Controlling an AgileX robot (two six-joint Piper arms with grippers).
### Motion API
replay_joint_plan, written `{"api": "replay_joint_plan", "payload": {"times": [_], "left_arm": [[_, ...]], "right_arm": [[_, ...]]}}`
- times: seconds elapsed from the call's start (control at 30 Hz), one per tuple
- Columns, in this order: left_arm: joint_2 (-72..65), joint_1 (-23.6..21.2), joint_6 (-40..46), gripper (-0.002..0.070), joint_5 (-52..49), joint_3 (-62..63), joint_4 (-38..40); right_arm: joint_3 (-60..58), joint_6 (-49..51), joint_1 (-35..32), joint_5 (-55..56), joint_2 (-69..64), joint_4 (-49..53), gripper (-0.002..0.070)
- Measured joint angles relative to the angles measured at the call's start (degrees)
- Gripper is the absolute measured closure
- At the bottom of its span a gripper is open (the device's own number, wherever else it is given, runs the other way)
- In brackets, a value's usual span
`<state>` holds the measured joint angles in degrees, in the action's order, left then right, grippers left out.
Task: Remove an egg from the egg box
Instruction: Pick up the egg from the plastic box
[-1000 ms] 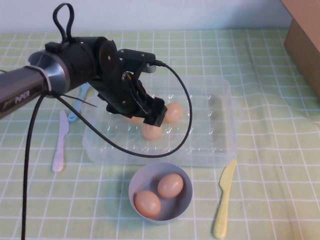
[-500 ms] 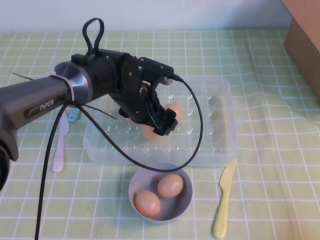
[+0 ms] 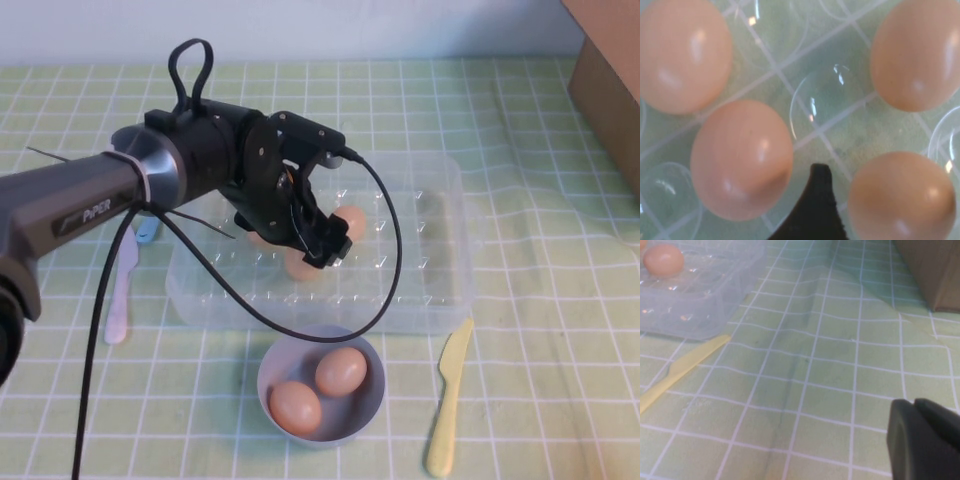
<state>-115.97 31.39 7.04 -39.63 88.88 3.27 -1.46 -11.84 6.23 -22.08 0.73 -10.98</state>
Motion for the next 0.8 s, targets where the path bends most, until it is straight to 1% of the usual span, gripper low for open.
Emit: {"api": "replay_joint_plan", "payload": {"times": [0.33,0.4,0.63,0.8], "left_arm": [[-1.96,0.0,0.0,0.0109,1.12,0.0,-0.09],[-1.96,0.0,0.0,0.0123,1.39,0.0,-0.09],[-1.96,0.0,0.0,0.0214,1.61,0.0,-0.09],[-2.71,0.0,0.0,0.0232,1.61,0.0,-0.09]], "right_arm": [[0.0,0.0,0.0,0.0,0.03,0.0,0.0694],[0.0,0.0,0.0,0.0,0.03,0.0,0.0694],[0.0,0.0,0.0,0.0,0.03,0.0,0.0694],[0.0,0.0,0.0,0.0,0.03,0.0,0.0694]]}}
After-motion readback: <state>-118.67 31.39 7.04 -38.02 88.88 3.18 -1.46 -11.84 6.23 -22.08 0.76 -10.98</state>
